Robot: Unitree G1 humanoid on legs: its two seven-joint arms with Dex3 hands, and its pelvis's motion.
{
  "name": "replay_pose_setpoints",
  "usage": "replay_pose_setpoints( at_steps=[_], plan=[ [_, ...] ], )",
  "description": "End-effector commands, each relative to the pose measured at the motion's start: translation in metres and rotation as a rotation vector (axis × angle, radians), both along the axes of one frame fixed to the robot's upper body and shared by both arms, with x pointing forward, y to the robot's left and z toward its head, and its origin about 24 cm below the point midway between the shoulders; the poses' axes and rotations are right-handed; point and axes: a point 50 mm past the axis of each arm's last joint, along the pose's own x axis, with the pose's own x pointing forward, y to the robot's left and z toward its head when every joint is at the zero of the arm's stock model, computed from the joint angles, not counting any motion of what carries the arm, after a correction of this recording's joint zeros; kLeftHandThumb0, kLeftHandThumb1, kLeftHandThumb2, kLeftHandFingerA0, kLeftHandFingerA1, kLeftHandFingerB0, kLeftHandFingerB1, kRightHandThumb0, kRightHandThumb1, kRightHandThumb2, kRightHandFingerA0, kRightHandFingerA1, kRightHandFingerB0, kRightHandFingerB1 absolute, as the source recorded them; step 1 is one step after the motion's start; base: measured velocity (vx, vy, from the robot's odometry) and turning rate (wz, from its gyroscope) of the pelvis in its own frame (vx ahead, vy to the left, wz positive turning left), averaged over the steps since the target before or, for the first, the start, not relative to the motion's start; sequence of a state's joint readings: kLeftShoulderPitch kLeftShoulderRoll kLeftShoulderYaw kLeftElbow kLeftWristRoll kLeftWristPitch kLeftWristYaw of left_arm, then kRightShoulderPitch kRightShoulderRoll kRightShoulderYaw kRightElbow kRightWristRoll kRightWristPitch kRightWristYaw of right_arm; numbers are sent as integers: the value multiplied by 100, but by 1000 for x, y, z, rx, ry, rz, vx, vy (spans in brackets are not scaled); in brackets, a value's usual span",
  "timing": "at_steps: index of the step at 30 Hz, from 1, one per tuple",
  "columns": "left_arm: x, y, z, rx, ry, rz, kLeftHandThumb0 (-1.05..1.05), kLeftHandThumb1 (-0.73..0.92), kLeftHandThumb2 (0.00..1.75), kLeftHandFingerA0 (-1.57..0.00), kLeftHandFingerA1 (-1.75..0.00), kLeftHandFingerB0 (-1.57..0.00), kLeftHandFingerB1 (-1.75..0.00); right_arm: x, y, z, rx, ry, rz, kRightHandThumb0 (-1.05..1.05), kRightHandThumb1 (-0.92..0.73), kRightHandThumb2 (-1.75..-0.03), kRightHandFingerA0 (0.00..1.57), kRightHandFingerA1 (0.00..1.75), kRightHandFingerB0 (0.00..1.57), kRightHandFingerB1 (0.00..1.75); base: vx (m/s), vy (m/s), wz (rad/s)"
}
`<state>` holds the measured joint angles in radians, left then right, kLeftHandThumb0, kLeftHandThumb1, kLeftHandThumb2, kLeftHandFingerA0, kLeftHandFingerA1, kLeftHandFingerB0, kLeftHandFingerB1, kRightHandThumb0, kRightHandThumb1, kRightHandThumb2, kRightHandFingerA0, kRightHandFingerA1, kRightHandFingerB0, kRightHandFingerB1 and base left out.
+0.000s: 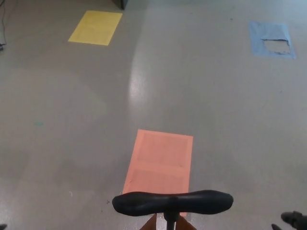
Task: An air pump is kept on top of a storage box on the floor and the robot uses its right hand to press down on the handle of the pump to compress it
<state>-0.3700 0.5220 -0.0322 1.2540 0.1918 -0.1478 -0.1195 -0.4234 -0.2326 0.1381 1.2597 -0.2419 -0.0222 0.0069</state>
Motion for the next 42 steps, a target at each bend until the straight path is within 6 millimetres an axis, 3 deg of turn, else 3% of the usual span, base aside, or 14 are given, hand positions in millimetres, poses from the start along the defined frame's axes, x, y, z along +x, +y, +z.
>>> replay_pose_setpoints(
  at_steps=[1,3,4,6,11,17,20,23,30,31,33,34,41,42],
  plan=[
    [-6,6,1,1,22,-37,-62,62,59,-36,-51,-38,-36,3,-12,11,-95,-217,-108,-56,-83,-66,26,31,27,31,0,0,0],
    [-9,9,1,14,30,-42,-62,62,60,-36,-51,-38,-36,6,-13,20,-118,-368,-187,-55,-85,-66,33,34,32,33,0,0,0],
    [-10,8,0,13,35,-44,-63,62,59,-37,-52,-39,-37,10,-17,29,-105,-470,-254,-69,-74,-103,30,49,25,45,0,0,0],
    [-10,5,-3,2,42,-45,-62,62,59,-42,-60,-39,-36,18,-25,54,-55,-711,-384,-69,-88,-67,33,35,32,32,0,0,0],
    [-8,6,-1,6,52,-45,-63,62,59,-37,-52,-38,-36,25,-27,124,99,-1166,-405,-72,-92,-70,19,31,24,32,0,0,0],
    [2,9,9,8,20,-30,-65,50,86,-35,-57,-31,-48,-9,-33,263,142,-1769,-306,-70,-92,-72,26,33,23,31,0,0,0],
    [3,8,9,3,14,-32,-62,62,59,-37,-50,-38,-35,-29,-30,316,93,-1913,-263,-68,-92,-70,30,33,27,32,0,0,0],
    [3,7,9,-4,13,-32,-64,49,85,-34,-58,-31,-48,-41,-25,343,59,-1951,-114,-71,-92,-70,32,33,29,31,0,0,0],
    [9,9,16,15,1,-44,-61,62,60,-40,-52,-38,-35,-57,-11,387,-245,-1787,389,-76,-92,-70,21,29,20,28,0,0,0],
    [11,10,18,23,-1,-49,-62,63,60,-40,-52,-38,-35,-61,-10,398,-279,-1766,441,-36,-50,-110,0,48,0,47,0,0,0],
    [14,10,20,27,-4,-50,-61,62,60,-36,-50,-38,-34,-71,-7,417,-330,-1737,510,-36,-50,-110,0,48,0,47,0,0,0],
    [14,10,21,24,-5,-49,-61,62,60,-37,-50,-38,-35,-75,-5,424,-365,-1724,547,-83,-77,-112,11,44,8,40,0,0,0],
    [12,10,19,22,5,-52,-61,62,60,-36,-50,-38,-35,-90,14,447,-497,-1637,748,-82,-78,-112,4,40,13,34,0,0,0],
    [12,10,19,21,3,-50,-61,62,60,-36,-49,-38,-35,-91,18,451,-503,-1623,788,-79,-92,-73,11,27,12,24,0,0,0]
  ],
)
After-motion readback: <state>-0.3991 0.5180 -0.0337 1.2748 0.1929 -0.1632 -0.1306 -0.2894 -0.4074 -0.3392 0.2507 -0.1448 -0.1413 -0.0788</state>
